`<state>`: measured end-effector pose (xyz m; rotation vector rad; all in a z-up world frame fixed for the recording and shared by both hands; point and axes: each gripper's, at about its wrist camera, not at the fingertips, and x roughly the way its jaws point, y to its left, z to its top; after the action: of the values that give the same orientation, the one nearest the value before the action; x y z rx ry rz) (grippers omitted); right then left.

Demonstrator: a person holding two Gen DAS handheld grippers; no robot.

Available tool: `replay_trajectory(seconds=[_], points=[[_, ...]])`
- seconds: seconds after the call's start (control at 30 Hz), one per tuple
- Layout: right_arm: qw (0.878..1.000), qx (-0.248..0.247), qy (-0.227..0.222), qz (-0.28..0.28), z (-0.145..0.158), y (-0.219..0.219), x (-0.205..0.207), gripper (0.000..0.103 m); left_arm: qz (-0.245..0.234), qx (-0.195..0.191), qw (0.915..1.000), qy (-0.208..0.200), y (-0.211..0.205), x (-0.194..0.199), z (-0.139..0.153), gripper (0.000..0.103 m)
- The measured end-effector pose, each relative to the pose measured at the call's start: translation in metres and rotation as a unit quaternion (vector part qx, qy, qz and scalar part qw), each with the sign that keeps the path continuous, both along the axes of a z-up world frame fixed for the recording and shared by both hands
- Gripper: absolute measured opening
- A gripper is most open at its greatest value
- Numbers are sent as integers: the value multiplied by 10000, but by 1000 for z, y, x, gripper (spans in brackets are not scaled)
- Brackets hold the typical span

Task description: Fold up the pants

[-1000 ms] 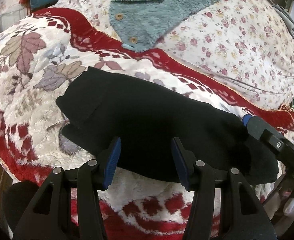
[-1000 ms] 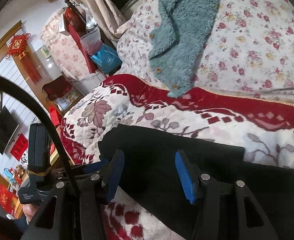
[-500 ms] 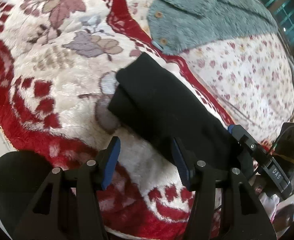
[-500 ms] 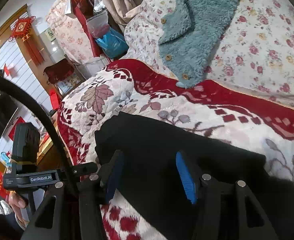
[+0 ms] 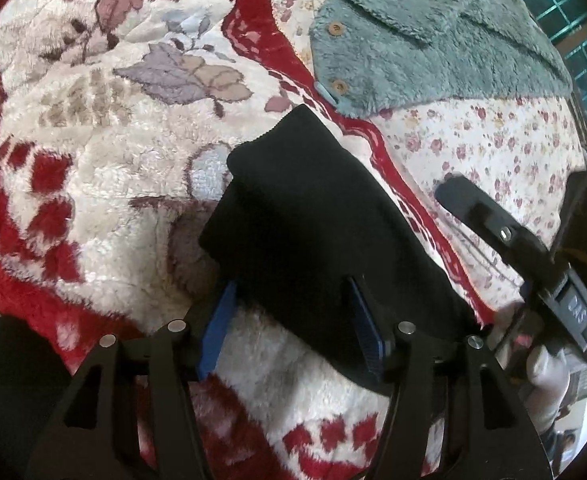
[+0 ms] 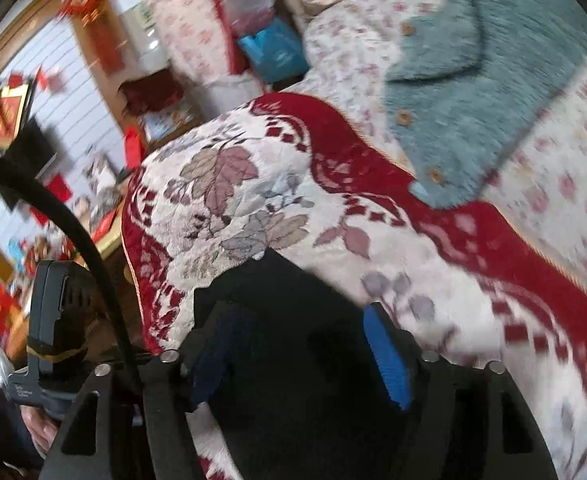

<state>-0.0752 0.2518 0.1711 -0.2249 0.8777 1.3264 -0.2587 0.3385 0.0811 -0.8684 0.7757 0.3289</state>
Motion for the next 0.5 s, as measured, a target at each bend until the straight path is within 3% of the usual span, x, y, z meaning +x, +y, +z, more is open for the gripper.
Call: replay_trajectory(seconds=[0.4, 0.47, 0.5], points=[[9895, -990, 175, 1042, -51, 101, 19, 67, 1, 221, 9995, -224, 3, 9, -7, 64], [9879, -995, 301, 1152, -58, 108, 18, 58, -9, 333, 9991, -248, 2, 11, -7, 64], [9875, -1017, 299, 1168, -61, 110, 16, 42, -27, 349, 9990, -284, 1, 11, -7, 64]])
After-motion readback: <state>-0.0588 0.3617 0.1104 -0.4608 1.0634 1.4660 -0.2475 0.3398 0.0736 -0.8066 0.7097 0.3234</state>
